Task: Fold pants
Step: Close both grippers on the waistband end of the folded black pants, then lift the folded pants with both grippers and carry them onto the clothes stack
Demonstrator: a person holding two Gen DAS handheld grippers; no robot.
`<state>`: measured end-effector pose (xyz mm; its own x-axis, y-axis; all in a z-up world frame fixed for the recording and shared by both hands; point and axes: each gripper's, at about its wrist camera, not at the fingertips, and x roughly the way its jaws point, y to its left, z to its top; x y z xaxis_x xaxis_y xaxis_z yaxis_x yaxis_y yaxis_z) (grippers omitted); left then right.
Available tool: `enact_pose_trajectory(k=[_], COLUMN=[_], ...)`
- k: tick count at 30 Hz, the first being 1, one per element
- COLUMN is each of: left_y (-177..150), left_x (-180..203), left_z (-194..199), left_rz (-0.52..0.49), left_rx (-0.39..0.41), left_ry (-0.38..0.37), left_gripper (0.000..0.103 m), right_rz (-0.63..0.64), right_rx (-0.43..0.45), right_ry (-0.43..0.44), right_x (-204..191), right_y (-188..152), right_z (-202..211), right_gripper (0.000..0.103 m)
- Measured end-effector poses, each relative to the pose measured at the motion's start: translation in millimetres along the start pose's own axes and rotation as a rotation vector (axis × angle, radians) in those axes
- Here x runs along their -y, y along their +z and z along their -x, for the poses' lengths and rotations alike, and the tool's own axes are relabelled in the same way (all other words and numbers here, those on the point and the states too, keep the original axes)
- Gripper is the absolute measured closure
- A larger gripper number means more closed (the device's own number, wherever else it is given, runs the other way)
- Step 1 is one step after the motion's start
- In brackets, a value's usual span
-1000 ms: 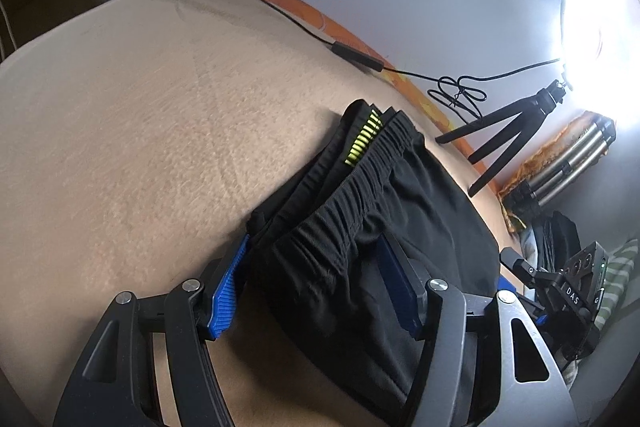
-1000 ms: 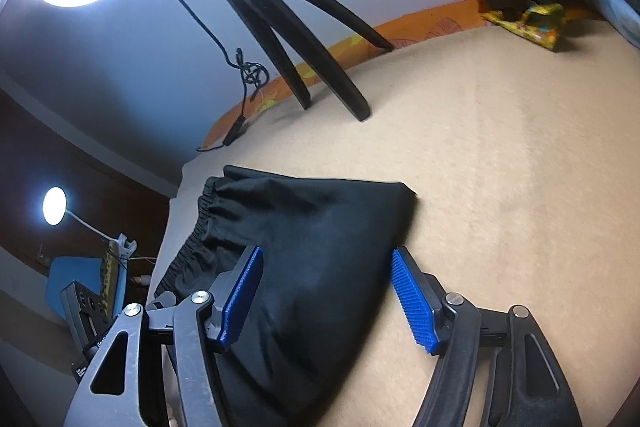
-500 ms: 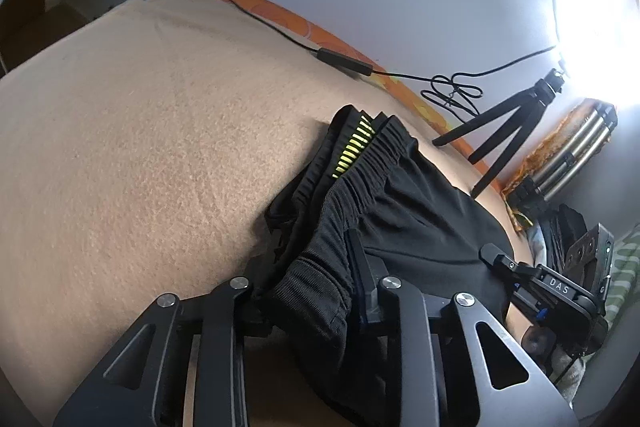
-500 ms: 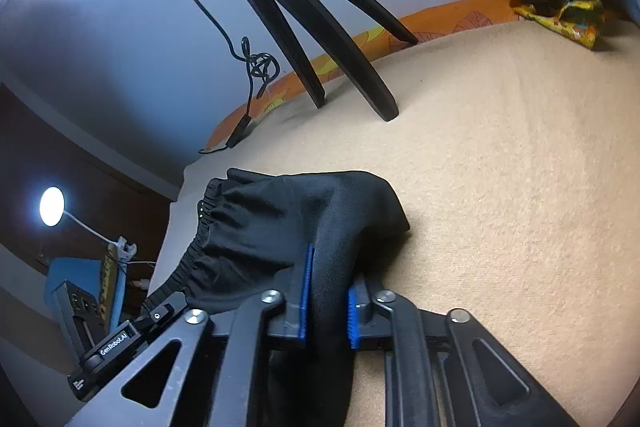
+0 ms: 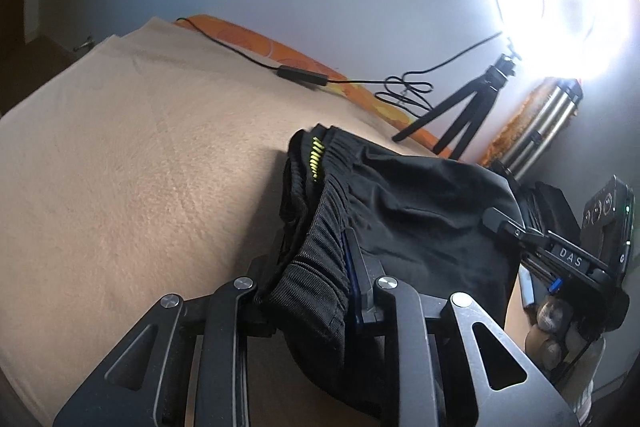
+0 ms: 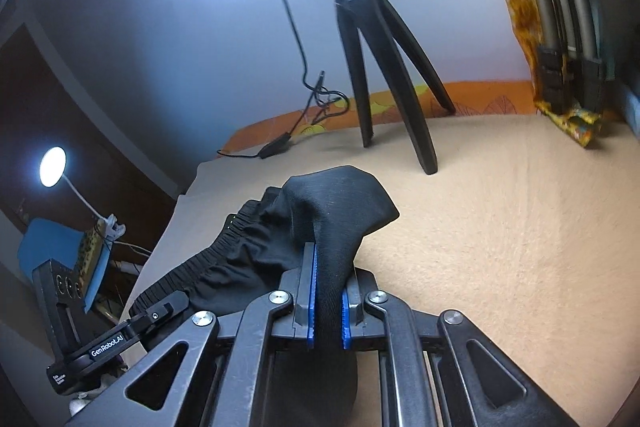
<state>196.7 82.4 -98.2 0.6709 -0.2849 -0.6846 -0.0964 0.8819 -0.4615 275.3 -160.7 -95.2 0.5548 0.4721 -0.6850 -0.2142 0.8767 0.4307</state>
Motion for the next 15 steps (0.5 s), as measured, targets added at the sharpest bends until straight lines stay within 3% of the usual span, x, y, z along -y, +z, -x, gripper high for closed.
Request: enact_pose_trajectory(k=[15], left_y=[-11.0], left_x=[37.8], left_z=[34.2], left_rz=[-0.105], left_rx=[0.022], left_ry=[-0.078], left_gripper=[0.080], right_rz=[0.118], right_rx=[0.036], right_ry=[-0.029], right_x=[-28.5], right_y=[-3.3], right_z=[42.0], right_gripper=[0.097])
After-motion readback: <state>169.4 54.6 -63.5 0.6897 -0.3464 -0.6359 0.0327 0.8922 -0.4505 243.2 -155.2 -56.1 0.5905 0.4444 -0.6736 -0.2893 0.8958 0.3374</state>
